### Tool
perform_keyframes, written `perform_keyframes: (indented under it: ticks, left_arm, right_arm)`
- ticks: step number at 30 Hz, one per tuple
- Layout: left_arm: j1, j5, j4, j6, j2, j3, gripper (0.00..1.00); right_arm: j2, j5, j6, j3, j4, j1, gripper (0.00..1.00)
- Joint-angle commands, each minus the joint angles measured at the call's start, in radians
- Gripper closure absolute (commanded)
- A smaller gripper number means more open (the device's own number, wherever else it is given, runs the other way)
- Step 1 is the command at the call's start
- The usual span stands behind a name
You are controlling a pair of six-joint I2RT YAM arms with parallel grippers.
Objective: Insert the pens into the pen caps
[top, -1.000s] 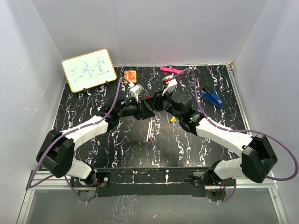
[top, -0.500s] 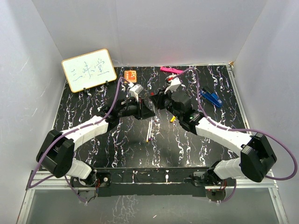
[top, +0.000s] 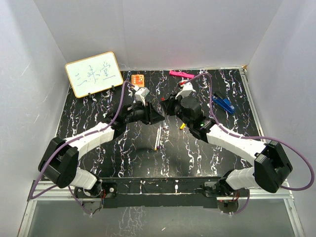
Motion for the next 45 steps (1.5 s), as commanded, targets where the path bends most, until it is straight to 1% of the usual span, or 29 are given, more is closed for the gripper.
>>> perform_keyframes:
  ticks: [1, 5, 9, 14, 18, 20, 24, 29, 32, 38, 45]
  left_arm:
    - [-0.002, 0.012, 0.044, -0.023, -0.008, 0.023, 0.68]
    - [-0.001, 0.037, 0.072, -0.045, 0.025, 0.027, 0.69]
    - [-0.001, 0.053, 0.080, -0.056, 0.048, 0.037, 0.75]
    - [-0.002, 0.062, 0.079, -0.065, 0.060, 0.043, 0.86]
    - [-0.002, 0.074, 0.101, -0.065, 0.054, 0.038, 1.00]
    - [-0.002, 0.055, 0.110, -0.070, 0.045, 0.029, 1.00]
    - [0.001, 0.031, 0.069, -0.066, 0.031, 0.047, 1.00]
    - [0.007, 0.003, -0.039, -0.028, 0.022, 0.094, 1.00]
    - [0.019, -0.016, -0.078, -0.007, 0.019, 0.114, 1.00]
    - [0.062, -0.073, -0.071, -0.002, -0.018, 0.106, 1.00]
    - [0.114, -0.077, 0.019, -0.048, -0.028, 0.098, 1.00]
  right_arm:
    - [-0.033, 0.020, 0.024, 0.001, 0.061, 0.005, 1.00]
    - [-0.033, 0.006, 0.040, -0.004, 0.086, 0.006, 1.00]
    - [-0.031, 0.001, 0.057, -0.018, 0.122, 0.005, 1.00]
    - [-0.025, -0.008, 0.071, -0.027, 0.135, 0.005, 1.00]
    - [-0.015, -0.027, 0.070, -0.033, 0.134, 0.005, 1.00]
    - [-0.011, -0.041, 0.060, -0.036, 0.126, 0.004, 1.00]
    - [-0.001, -0.054, 0.031, -0.031, 0.060, 0.006, 1.00]
    - [0.008, -0.107, 0.005, -0.022, -0.009, 0.004, 1.00]
    - [0.021, -0.144, -0.001, -0.014, -0.053, 0.005, 1.00]
    - [0.021, -0.205, -0.005, -0.037, -0.091, 0.006, 1.00]
    - [0.044, -0.288, 0.016, -0.065, -0.110, 0.013, 1.00]
